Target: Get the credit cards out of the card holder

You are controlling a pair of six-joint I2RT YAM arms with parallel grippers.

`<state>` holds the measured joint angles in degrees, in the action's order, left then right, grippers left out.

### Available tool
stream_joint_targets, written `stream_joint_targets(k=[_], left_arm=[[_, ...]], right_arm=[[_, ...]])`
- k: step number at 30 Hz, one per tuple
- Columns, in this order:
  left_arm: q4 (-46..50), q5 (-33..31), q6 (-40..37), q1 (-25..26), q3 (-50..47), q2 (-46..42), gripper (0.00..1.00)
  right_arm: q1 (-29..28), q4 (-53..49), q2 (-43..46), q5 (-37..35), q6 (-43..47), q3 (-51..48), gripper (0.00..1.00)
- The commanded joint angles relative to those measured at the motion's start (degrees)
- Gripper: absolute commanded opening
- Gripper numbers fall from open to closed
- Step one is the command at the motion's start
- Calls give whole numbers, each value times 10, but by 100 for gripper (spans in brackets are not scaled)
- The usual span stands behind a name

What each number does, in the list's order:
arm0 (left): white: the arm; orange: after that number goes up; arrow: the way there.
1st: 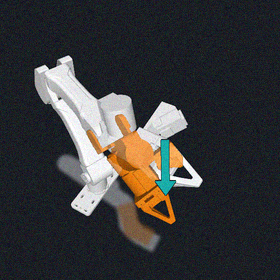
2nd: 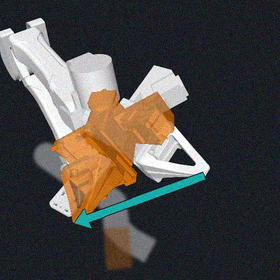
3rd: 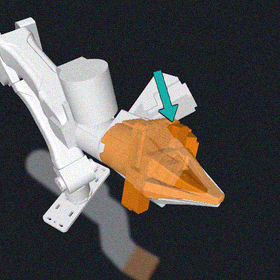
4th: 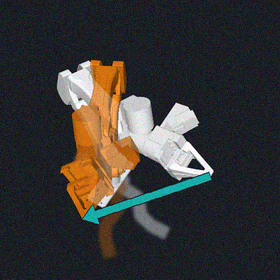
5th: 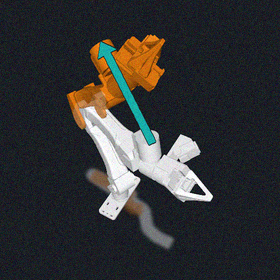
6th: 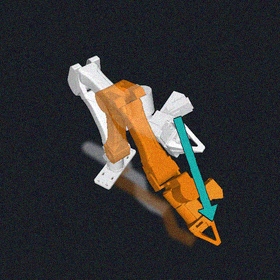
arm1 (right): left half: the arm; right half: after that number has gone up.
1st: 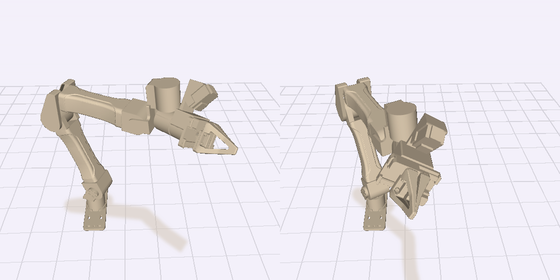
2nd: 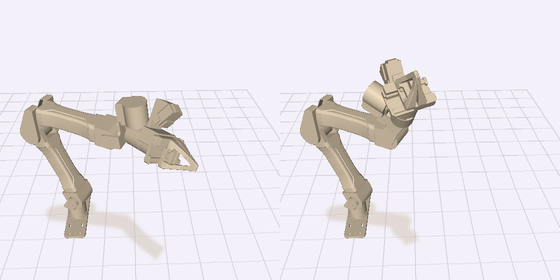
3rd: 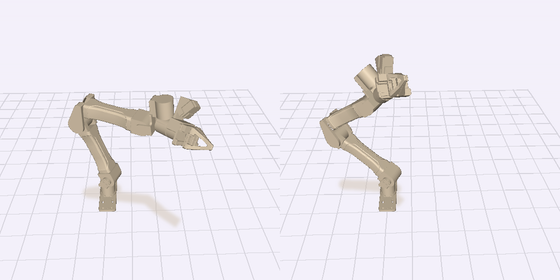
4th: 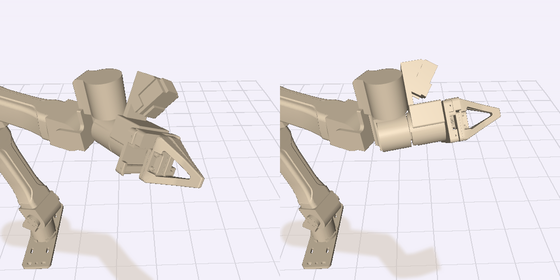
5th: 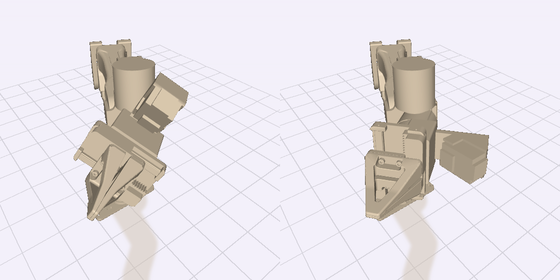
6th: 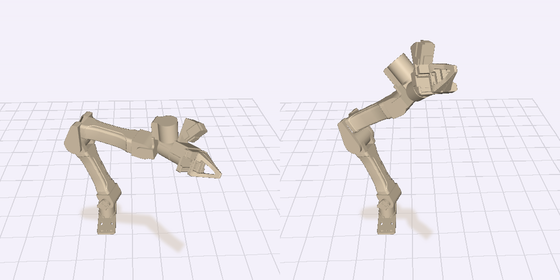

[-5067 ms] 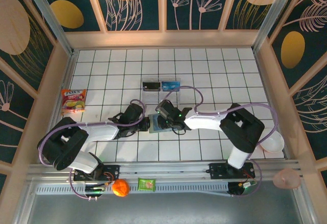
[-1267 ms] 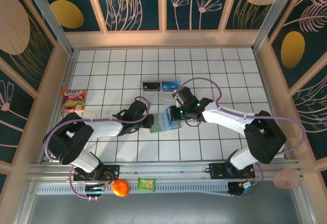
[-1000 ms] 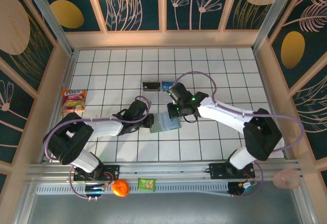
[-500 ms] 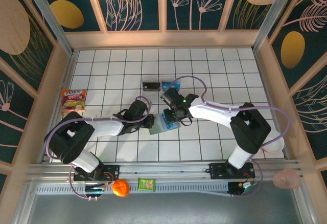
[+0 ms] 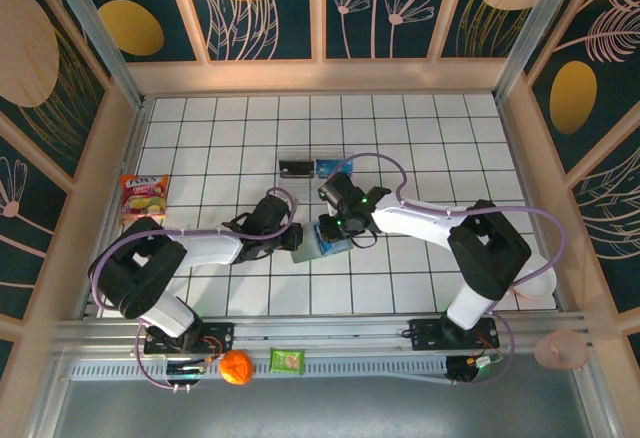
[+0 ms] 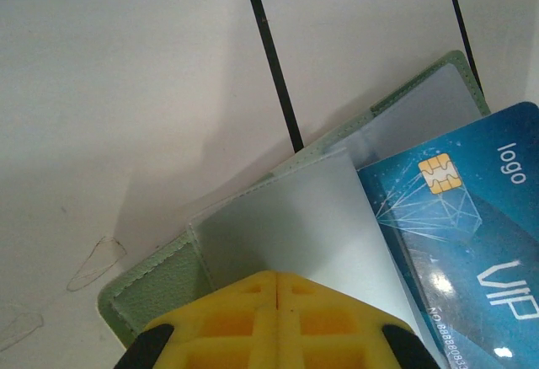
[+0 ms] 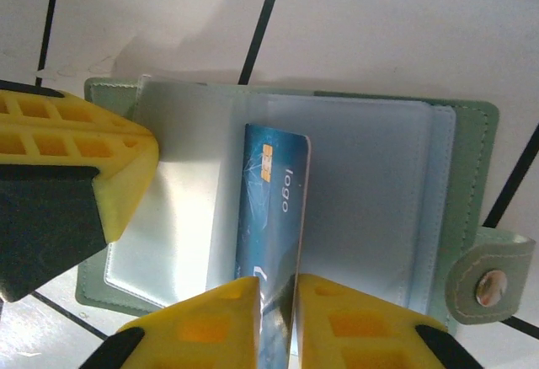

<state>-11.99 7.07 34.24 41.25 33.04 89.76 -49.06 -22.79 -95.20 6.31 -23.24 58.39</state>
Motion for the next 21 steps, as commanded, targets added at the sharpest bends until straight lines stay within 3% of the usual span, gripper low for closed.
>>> stream_joint_targets(k=[1, 13, 21], left_arm=[[-8, 8, -7, -1, 10, 9, 0], [-3, 8, -10, -2, 16, 12, 0], [1, 8, -10, -3, 16, 10, 0]], right_arm=[[4, 16, 0, 16, -8, -7, 20], [32, 61, 3, 49, -5, -33, 19], [62, 114, 6, 121, -33, -63, 20]])
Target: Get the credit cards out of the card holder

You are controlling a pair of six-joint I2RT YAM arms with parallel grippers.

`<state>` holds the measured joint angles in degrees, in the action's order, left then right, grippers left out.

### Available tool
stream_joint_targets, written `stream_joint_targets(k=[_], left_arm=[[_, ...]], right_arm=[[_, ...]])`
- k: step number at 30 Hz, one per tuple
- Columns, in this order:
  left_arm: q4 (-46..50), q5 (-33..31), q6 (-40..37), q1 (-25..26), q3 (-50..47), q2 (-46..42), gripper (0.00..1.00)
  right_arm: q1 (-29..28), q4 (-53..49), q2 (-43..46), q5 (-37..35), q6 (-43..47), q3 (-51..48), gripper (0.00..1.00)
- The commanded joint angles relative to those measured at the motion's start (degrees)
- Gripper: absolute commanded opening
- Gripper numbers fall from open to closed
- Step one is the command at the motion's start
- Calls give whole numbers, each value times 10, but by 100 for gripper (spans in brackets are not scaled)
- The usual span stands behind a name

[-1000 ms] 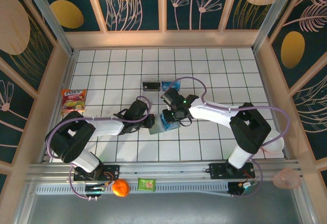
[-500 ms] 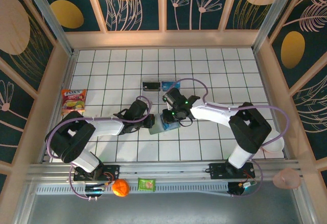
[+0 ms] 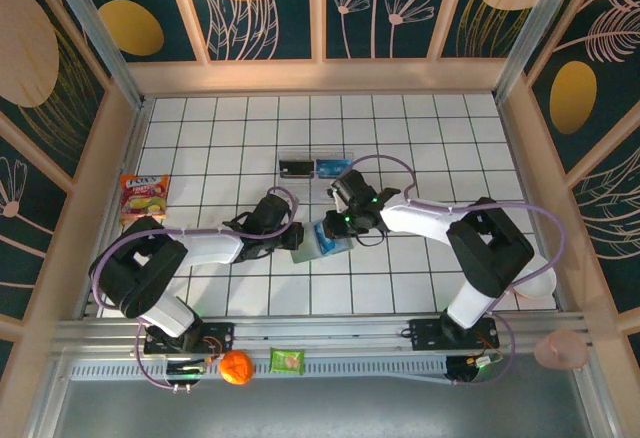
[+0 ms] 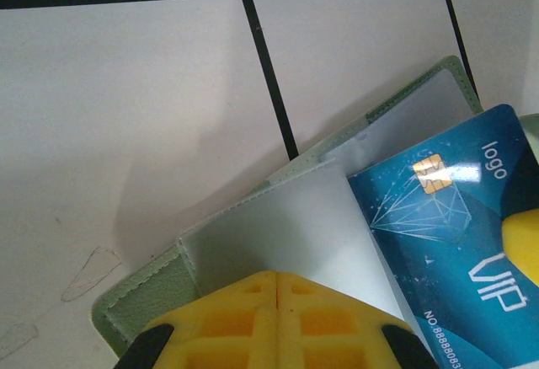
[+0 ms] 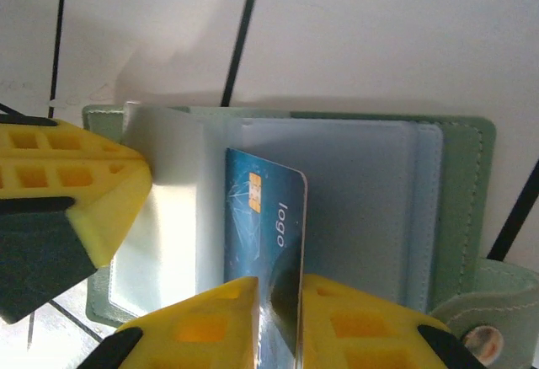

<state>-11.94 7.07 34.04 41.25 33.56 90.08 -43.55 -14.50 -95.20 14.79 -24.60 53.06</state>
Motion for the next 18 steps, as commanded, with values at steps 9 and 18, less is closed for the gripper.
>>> stream_joint_targets(k=[9, 18], left_arm=[[-1, 8, -8, -3, 10, 7, 0], [-3, 9, -9, -3, 7, 6, 0]], right_arm=[[20, 53, -9, 82, -64, -20, 20], [27, 31, -2, 54, -43, -15, 1]])
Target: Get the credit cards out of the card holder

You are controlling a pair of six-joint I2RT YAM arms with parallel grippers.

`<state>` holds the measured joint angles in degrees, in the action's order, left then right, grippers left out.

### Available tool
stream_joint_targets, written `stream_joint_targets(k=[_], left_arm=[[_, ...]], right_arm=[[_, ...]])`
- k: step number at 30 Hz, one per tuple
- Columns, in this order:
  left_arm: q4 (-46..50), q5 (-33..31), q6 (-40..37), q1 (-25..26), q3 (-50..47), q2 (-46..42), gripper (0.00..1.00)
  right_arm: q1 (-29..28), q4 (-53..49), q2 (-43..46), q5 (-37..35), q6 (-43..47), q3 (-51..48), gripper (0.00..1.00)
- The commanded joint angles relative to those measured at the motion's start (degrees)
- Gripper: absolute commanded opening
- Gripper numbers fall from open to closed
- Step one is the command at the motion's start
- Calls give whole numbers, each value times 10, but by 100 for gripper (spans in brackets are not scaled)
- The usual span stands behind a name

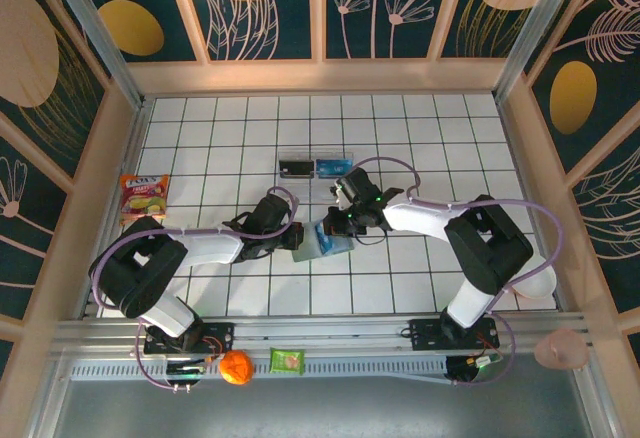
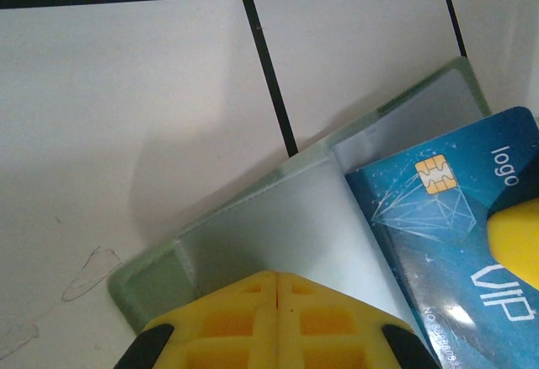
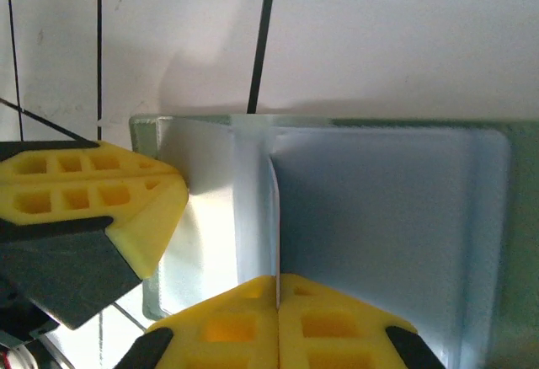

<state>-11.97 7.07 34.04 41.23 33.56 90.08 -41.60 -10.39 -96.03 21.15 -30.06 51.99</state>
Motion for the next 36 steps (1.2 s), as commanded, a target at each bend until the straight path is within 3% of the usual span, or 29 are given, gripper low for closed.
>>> stream_joint_targets(k=[1, 12, 18, 22, 27, 30, 36], left_arm=[[-2, 8, -9, -3, 7, 6, 0], [14, 9, -14, -6, 21, -14, 1], [45, 5, -10, -18, 40, -81, 26], [79, -9, -11, -33, 40, -149, 48], [103, -7, 1, -48, 18, -199, 70], [113, -3, 7, -52, 9, -213, 98], [154, -31, 5, -58, 14, -238, 99]], right_arm=[[10, -14, 13, -14, 18, -3, 0], [19, -41, 149, -70, 170, 33, 0], [11, -43, 163, -189, 295, 67, 0], [-8, -55, 146, -256, 412, 104, 0], [-27, -100, 113, -264, 555, 174, 0], [-26, -170, 66, -249, 609, 250, 0], [-10, -311, -42, -231, 687, 403, 0]])
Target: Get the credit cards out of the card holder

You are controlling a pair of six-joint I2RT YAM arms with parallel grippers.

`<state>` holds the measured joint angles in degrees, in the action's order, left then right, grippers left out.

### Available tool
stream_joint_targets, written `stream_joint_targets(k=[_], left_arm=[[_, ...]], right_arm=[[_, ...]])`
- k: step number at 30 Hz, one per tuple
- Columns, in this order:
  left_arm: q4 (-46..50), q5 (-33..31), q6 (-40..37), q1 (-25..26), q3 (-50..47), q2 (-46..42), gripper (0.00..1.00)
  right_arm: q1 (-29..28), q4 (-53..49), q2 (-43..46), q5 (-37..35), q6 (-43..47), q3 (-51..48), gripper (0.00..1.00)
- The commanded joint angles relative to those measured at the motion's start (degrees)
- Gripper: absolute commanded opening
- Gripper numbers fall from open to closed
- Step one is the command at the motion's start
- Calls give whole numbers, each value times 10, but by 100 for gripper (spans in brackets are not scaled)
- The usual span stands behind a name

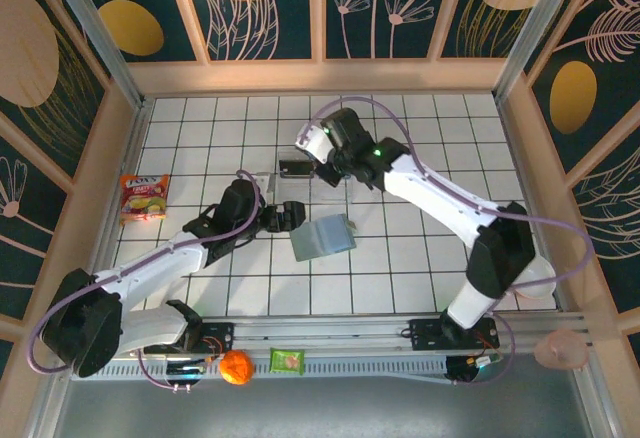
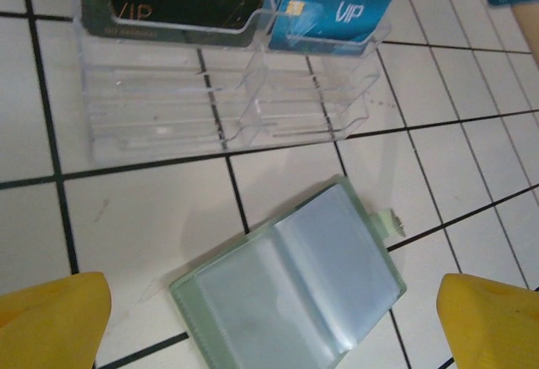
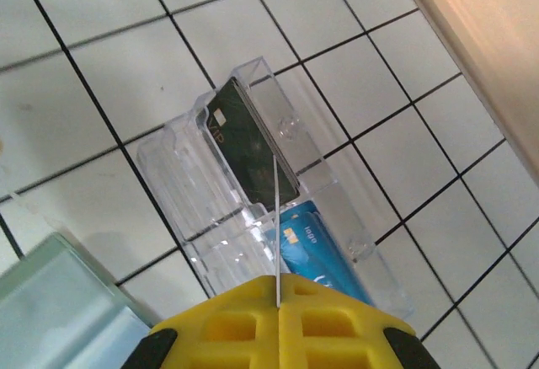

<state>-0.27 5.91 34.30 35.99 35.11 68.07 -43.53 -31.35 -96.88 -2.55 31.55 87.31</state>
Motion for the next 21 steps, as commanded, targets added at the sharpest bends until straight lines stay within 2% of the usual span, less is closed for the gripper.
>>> stream_joint_targets(k=[1, 4, 7, 11, 21], left_arm=[[46, -29, 2, -6, 0, -22, 99], [69, -41, 1, -8, 5, -29, 99], [80, -48, 2, -8, 6, -37, 99], [91, -64, 5, -9, 8, -39, 99], [99, -76, 19, -10, 16, -19, 99]], right_arm=[[14, -121, -50, 13, 83, 77, 0], [26, -169, -88, 36, 119, 144, 0], [43, -179, -102, 60, 149, 167, 0], [64, -180, -110, 92, 182, 164, 0], [97, -148, -121, 110, 245, 133, 0]])
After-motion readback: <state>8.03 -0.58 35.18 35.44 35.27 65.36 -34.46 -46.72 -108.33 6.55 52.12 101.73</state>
